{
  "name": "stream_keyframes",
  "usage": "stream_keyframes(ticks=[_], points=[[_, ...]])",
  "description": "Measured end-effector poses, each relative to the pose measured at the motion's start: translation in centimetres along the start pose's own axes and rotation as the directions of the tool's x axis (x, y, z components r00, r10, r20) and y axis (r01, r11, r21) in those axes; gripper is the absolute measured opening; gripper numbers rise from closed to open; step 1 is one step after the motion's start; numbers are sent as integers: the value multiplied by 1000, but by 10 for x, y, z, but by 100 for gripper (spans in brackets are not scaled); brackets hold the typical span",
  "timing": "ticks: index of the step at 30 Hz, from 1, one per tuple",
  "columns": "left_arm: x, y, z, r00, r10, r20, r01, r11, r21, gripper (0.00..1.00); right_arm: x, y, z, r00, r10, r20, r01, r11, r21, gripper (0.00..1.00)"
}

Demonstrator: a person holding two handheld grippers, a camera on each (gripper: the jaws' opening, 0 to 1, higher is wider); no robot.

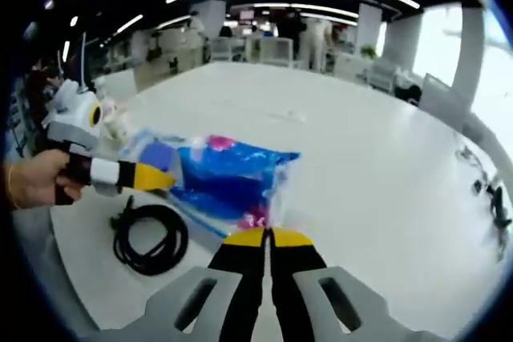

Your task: Arrange the tabletop items into an orderly group along one side of the table until the central work area is clear of visible clutter.

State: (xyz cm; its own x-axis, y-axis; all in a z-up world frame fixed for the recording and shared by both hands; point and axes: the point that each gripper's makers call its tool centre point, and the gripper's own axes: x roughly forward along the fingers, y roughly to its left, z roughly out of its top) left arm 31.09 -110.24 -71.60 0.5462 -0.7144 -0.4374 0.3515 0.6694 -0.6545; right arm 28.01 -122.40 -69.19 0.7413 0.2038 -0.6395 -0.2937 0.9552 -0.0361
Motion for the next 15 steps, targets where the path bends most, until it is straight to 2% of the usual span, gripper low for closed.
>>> stream_keyframes(ticks=[8,15], points=[[9,8,-8,998,52,-20,-53,996,-76,1,14,-10,-2,1000,4,20,-5,999,47,0],[16,12,-10,997,77,-20,-79,991,-106,1,24,-15,-15,1000,0,8,-1,996,87,0]])
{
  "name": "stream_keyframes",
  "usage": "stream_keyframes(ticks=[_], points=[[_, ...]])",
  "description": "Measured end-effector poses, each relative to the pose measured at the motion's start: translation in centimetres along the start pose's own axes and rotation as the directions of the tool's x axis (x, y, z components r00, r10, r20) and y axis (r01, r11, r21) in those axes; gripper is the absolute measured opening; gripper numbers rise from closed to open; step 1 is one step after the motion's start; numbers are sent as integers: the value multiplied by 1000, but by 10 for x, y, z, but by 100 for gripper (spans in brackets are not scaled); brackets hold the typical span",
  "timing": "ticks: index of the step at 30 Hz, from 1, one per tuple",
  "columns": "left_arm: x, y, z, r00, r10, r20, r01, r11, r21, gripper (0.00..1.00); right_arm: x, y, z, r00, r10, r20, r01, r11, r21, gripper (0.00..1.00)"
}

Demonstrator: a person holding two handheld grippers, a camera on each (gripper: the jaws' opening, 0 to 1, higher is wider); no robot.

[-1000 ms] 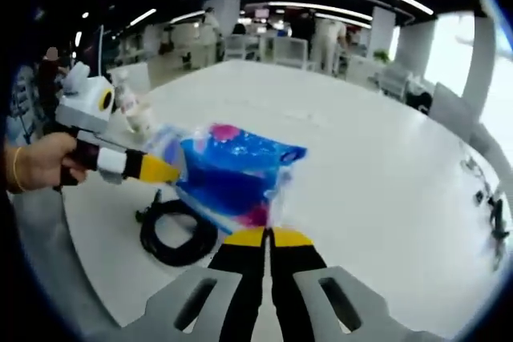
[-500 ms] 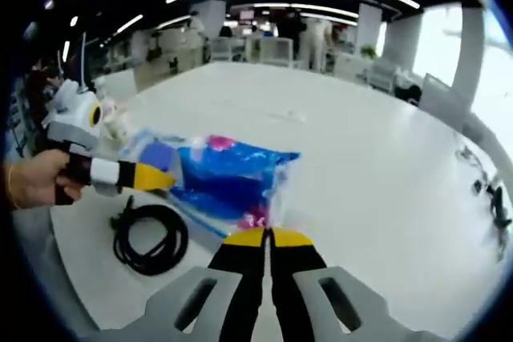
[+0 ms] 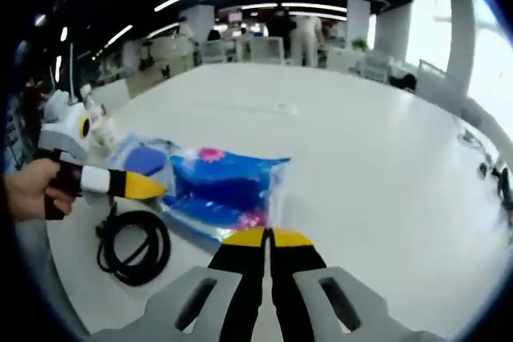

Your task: Arrange the tabletop items into an orderly group along one side of the table until the central work area is clear of visible clutter.

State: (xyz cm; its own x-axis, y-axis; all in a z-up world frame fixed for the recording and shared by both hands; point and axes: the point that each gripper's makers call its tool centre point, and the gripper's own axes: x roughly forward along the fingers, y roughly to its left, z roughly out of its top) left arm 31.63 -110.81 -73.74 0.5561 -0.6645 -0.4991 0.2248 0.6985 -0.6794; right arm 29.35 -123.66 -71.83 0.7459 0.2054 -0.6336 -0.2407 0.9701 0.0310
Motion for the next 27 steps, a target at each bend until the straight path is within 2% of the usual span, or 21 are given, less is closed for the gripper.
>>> stream_keyframes(ticks=[11,18,25,27], points=[[4,-1,-1,1000,7,4,-7,1000,-24,2,10,-7,-9,1000,-5,0,5,999,38,0],[1,-4,-1,1000,4,3,-4,1000,-2,2,14,-6,-14,1000,-11,0,11,997,81,0],[-2,-5,1,1000,1,7,-2,999,44,0,17,-8,-15,1000,-22,-5,22,996,86,0],[-4,-9,1,1000,-17,13,16,997,77,0,18,-8,-16,1000,-25,-16,26,999,26,0]])
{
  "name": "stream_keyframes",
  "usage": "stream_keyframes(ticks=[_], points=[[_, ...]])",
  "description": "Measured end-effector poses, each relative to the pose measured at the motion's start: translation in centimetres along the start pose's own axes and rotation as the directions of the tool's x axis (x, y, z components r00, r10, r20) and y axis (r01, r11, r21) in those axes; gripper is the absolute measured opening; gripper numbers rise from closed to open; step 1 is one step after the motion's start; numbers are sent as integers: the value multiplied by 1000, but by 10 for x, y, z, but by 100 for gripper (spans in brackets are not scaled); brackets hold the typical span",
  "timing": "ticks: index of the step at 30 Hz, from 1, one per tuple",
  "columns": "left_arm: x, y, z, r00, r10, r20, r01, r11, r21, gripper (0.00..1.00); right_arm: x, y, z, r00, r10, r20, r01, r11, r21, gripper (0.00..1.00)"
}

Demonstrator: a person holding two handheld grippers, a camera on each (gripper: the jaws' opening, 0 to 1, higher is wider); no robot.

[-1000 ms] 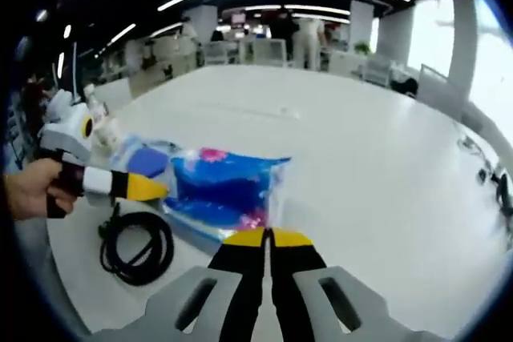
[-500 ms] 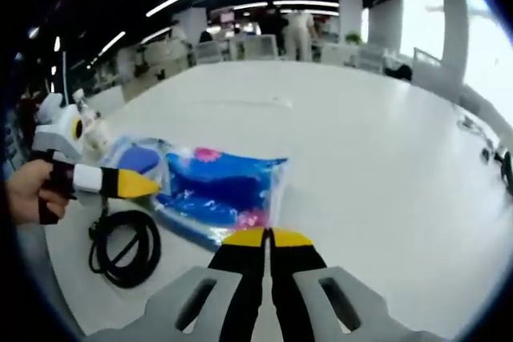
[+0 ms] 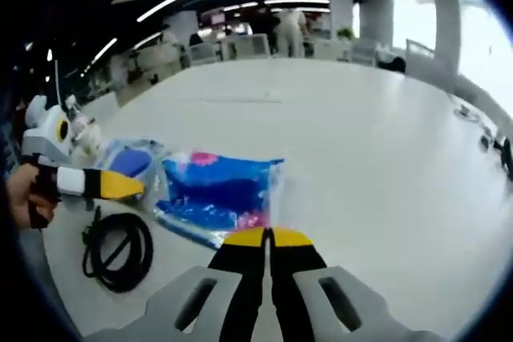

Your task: Arrange the tabletop items into an orderly group along one side of the table until the central work area is clear of visible clutter.

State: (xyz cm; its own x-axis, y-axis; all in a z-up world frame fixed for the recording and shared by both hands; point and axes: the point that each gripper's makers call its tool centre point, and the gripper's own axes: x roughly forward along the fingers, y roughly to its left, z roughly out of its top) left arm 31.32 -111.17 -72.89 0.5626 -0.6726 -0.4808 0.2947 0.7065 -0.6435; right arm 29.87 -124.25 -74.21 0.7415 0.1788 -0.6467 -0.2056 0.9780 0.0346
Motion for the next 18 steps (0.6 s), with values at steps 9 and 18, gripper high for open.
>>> stream_keyframes(ticks=[9,18], points=[[-4,-5,-2,1000,-17,-7,17,999,49,0,4,-2,-3,1000,-17,-9,18,995,102,0],[-12,-8,-3,1000,-18,-9,19,996,85,0,8,-3,-3,1000,-20,7,19,983,181,0]])
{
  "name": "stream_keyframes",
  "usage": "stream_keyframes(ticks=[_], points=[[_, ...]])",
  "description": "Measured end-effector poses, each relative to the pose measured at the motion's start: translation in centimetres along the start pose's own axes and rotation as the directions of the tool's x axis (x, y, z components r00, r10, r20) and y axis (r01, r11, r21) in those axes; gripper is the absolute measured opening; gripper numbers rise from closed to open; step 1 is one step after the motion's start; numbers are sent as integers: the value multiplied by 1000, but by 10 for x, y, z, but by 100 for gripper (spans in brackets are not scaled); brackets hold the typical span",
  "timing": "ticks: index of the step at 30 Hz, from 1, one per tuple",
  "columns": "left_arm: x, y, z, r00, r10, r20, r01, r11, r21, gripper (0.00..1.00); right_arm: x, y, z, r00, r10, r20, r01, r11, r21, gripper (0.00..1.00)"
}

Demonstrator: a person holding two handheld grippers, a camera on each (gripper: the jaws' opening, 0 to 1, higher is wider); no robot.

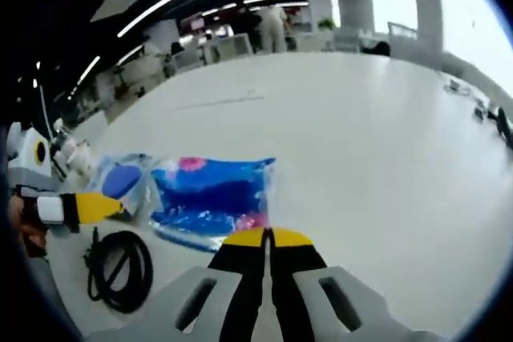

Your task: Arrange the tabletop items into an orderly group along one side of the table until the central work area is clear of visible clutter.

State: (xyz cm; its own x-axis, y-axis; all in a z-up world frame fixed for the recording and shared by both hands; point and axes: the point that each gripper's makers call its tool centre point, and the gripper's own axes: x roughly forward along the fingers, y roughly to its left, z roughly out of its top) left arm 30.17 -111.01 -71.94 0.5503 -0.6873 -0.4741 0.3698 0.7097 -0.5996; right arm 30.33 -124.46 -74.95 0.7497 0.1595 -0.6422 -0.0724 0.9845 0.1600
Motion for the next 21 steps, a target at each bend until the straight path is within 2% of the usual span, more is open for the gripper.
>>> stream_keyframes(ticks=[4,7,16,18,21], points=[[-2,1,-2,1000,4,-4,-4,1000,14,0,1,4,2,1000,26,11,-27,998,54,0],[-3,1,-4,1000,0,-19,1,999,52,0,2,6,-1,999,34,-2,-34,999,30,0],[-8,14,-1,999,27,-20,-25,997,70,3,3,4,1,1000,23,14,-24,1000,21,3],[-9,15,-1,999,32,-19,-30,997,74,5,3,5,2,999,28,19,-28,999,24,6],[-11,17,0,999,38,-22,-36,996,85,8,0,4,4,999,21,26,-22,999,43,18]])
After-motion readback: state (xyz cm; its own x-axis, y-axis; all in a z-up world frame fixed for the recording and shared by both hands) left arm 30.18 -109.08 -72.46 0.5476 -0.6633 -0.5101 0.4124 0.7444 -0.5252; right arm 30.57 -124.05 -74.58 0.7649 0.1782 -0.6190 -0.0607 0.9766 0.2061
